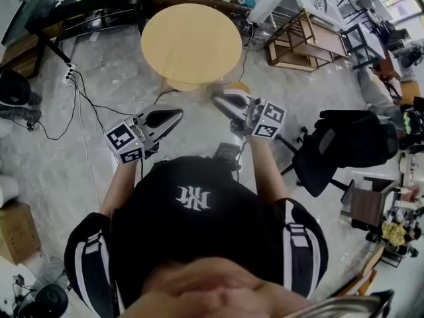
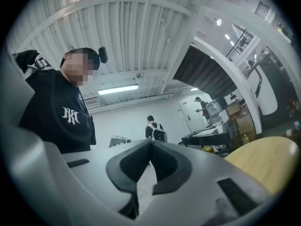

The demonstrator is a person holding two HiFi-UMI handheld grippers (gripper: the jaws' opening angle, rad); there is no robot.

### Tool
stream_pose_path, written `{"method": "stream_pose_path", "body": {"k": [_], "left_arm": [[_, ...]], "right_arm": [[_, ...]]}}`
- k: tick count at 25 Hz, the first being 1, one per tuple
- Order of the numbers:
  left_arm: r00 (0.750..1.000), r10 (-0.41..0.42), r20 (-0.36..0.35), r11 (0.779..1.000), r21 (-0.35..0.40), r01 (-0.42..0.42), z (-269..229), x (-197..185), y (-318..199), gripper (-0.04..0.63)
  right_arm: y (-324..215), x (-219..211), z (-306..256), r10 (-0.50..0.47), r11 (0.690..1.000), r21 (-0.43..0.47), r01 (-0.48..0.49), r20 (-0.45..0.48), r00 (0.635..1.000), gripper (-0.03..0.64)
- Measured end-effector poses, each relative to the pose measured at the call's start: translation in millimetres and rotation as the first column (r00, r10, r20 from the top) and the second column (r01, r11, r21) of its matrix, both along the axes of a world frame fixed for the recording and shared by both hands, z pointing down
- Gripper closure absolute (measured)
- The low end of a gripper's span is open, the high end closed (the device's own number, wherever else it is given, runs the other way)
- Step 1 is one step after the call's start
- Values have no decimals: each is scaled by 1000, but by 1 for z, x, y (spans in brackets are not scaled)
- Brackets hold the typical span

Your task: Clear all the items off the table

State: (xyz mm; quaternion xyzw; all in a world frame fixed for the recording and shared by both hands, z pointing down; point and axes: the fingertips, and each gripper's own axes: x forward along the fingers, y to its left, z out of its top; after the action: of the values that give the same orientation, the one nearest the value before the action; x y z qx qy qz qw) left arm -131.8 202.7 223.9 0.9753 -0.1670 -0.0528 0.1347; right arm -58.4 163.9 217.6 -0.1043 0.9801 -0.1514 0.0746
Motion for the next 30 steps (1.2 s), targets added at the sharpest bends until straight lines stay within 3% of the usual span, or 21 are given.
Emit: {"method": "stream_pose_path", "body": {"k": [3, 13, 24, 30], "left_arm": [[1000, 4, -5, 1000, -18, -4, 3, 17, 0, 583], [998, 41, 39, 999, -13, -40, 4, 56, -8, 583], [999, -5, 33, 1000, -26, 6, 11, 53, -17, 583], [999, 14, 42, 999, -51, -12, 19, 61, -15, 583]], "right_arm": [[13, 6, 3, -22, 999, 28, 22, -30, 999, 614], [11, 26, -1, -36, 997, 71, 35, 2, 999, 614], [10, 23, 9, -48, 996, 70, 50, -37, 998, 614], [13, 27, 13, -45, 997, 57, 48, -48, 998, 614]]}}
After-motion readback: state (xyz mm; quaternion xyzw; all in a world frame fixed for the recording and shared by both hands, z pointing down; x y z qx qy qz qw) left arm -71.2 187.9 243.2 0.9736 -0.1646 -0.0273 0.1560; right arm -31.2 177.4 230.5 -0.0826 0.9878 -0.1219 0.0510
